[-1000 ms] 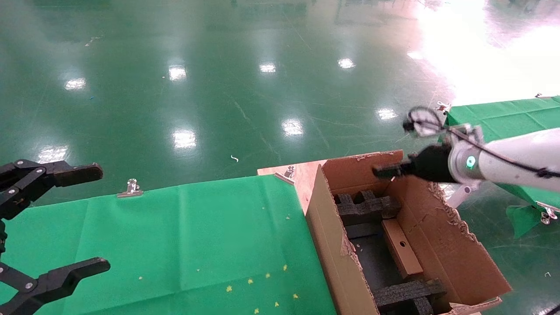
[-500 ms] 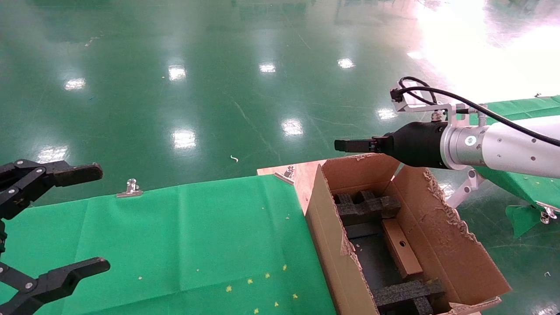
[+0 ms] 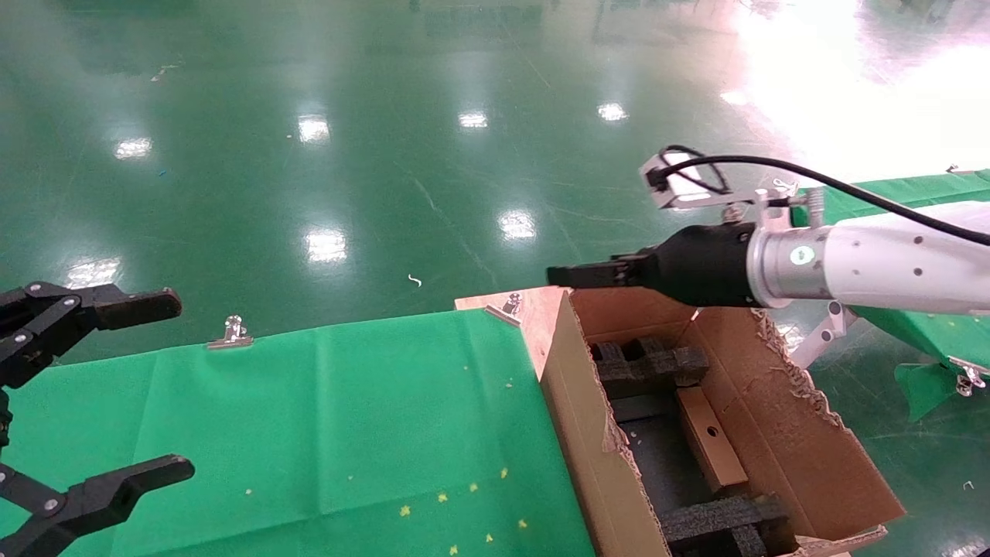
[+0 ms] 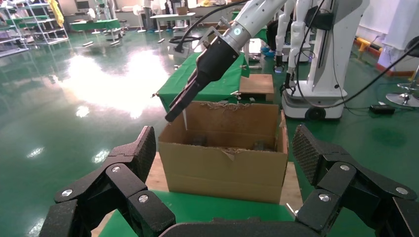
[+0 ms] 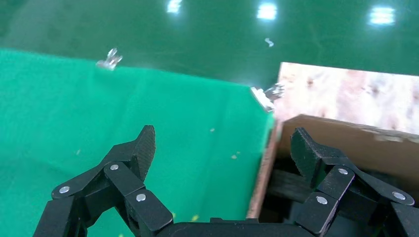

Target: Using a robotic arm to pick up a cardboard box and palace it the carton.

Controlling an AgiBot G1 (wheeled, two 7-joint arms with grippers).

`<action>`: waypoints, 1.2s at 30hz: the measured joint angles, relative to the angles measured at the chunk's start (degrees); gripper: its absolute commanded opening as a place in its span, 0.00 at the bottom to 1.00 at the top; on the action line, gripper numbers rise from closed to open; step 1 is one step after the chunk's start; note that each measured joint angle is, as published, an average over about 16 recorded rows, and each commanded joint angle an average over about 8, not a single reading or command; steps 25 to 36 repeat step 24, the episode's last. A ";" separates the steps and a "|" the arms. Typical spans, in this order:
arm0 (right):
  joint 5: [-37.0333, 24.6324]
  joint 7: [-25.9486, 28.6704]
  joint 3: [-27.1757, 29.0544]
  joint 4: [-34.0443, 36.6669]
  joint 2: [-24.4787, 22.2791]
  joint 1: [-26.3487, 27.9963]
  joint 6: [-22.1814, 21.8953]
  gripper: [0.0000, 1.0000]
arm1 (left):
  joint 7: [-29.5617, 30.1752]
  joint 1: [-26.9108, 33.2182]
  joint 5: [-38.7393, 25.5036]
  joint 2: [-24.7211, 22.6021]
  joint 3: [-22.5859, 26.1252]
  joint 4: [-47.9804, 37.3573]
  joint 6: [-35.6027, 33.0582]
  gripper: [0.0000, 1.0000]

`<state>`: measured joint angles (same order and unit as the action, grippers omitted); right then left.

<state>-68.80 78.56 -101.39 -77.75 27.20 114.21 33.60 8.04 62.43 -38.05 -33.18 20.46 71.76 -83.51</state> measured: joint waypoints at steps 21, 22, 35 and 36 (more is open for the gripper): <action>10.04 -25.27 31.82 1.55 2.91 -19.62 19.41 1.00 | 0.00 0.00 0.00 0.00 0.01 0.00 0.00 1.00; 10.30 -25.93 32.65 1.59 2.99 -20.14 19.92 1.00 | 0.00 0.00 0.00 0.00 0.01 0.00 0.00 1.00; 10.83 -27.25 34.31 1.67 3.14 -21.16 20.94 1.00 | 0.00 0.00 0.00 0.00 0.01 0.00 0.00 1.00; 10.83 -27.25 34.31 1.67 3.14 -21.16 20.94 1.00 | 0.00 0.00 0.00 0.00 0.01 0.00 0.00 1.00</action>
